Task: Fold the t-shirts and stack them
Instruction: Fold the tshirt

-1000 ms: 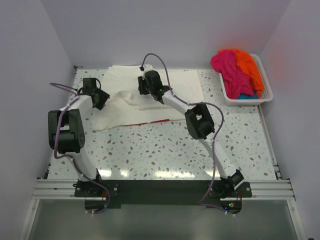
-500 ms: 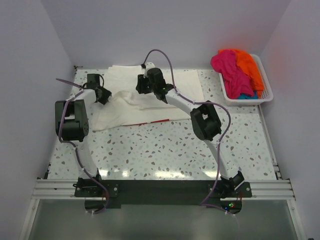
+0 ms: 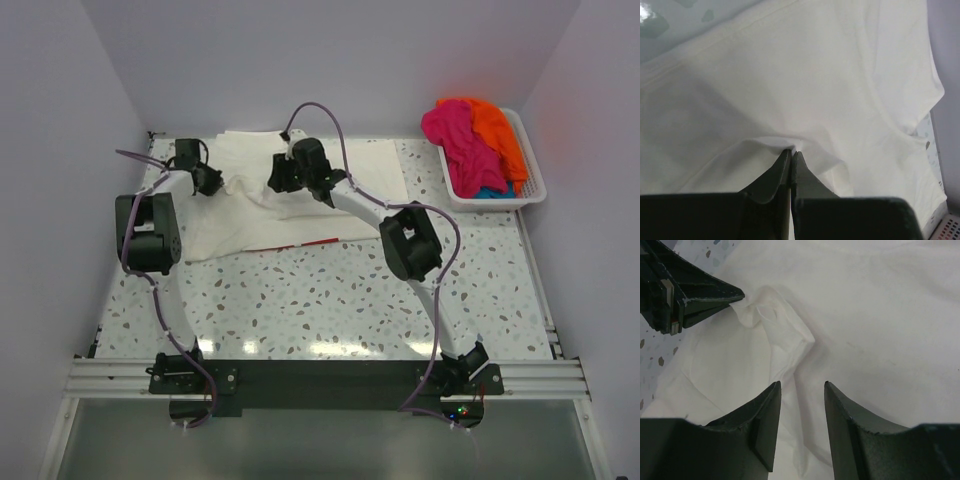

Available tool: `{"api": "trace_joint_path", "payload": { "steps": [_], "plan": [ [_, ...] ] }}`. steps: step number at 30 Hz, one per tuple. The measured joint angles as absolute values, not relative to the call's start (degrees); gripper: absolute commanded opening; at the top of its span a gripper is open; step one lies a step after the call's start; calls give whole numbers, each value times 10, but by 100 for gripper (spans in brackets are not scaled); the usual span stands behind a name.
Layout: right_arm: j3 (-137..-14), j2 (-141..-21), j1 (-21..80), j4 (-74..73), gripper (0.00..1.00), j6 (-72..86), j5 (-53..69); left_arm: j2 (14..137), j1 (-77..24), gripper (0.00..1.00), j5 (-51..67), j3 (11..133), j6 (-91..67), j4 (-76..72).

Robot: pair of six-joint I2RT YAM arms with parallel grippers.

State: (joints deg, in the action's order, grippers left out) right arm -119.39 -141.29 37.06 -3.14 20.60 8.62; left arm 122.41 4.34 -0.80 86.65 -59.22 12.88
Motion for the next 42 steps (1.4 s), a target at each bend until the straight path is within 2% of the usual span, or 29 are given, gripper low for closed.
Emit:
{"api": "trace_joint_path", "payload": {
  "steps": [8, 21, 32, 39, 42],
  "plan": [
    [-1223, -1430, 371, -34, 45, 206, 88, 1239, 53, 0, 19, 877, -610, 95],
    [-1310, -1489, 371, -51, 54, 208, 99, 1255, 84, 2, 53, 874, -635, 48],
    [-1336, -1543, 371, -38, 53, 236, 123, 1256, 90, 4, 74, 863, -641, 15],
    [-1346, -1569, 372, -10, 43, 270, 131, 1256, 90, 5, 79, 863, -641, 9],
    [-1346, -1574, 373, 1, 30, 282, 130, 1256, 91, 5, 82, 863, -641, 9]
  ]
}}
